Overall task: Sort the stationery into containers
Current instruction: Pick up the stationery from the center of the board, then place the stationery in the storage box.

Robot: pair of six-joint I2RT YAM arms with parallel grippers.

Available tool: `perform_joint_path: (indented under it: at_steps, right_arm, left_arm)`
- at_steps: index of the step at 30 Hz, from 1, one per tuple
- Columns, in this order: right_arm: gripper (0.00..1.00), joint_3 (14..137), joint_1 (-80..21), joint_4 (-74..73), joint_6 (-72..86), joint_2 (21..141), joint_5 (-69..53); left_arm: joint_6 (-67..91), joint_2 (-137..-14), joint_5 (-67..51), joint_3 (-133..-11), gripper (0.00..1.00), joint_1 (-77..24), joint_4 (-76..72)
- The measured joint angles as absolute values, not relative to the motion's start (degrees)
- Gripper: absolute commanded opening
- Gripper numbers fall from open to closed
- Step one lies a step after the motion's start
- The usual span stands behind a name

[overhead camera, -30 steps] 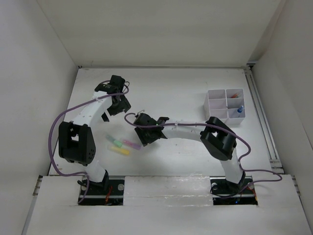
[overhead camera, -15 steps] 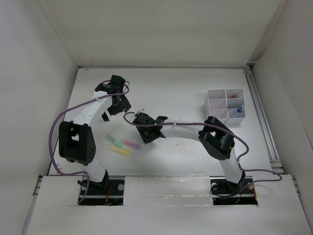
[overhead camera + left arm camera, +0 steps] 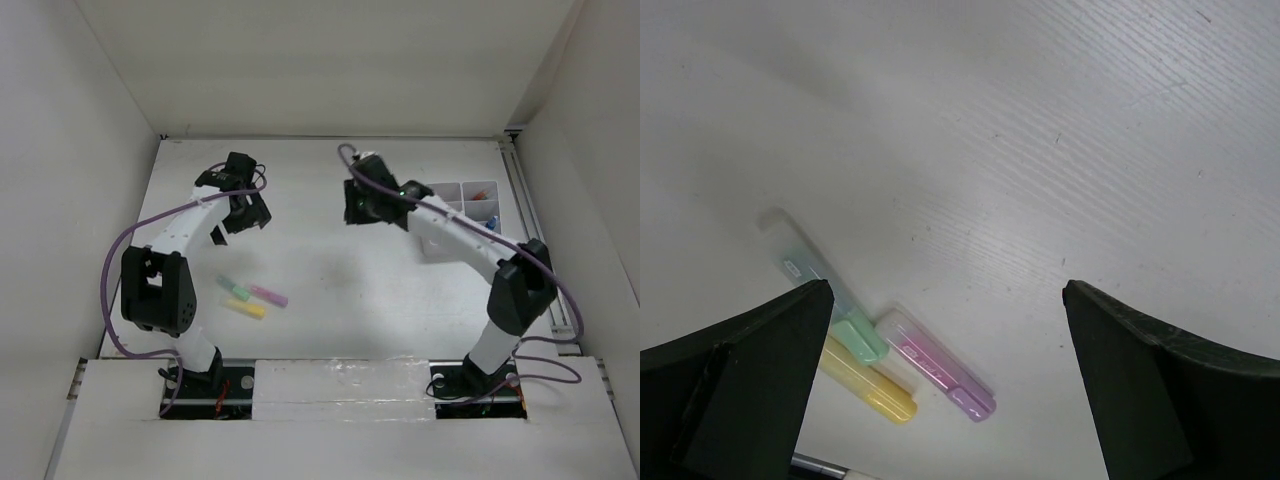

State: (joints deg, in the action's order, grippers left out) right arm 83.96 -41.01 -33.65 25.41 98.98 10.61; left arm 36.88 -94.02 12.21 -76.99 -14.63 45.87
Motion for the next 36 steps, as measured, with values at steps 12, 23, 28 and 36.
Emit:
perform_joint_path:
  at_steps: [12, 23, 28, 36]
  right_arm:
    - [0.06, 84.6, -18.6, -38.7, 15.5, 95.1, 6.7]
    - [0.06, 77.8, -12.9, -40.3, 13.9, 87.9, 6.0]
    - [0.06, 75.9, -9.6, -40.5, 12.4, 87.7, 6.7]
    - [0.07, 75.2, -5.8, -40.3, 10.6, 87.7, 7.1]
  left_arm:
    - [35.0, -94.9, 10.3, -81.4, 1.00, -17.2, 45.9]
    - [33.3, -95.8, 8.4, -82.4, 1.00, -17.1, 45.9]
    - [32.9, -96.6, 7.5, -82.4, 1.00, -17.1, 45.9]
    - [32.8, -96.7, 6.4, -82.7, 1.00, -17.1, 45.5]
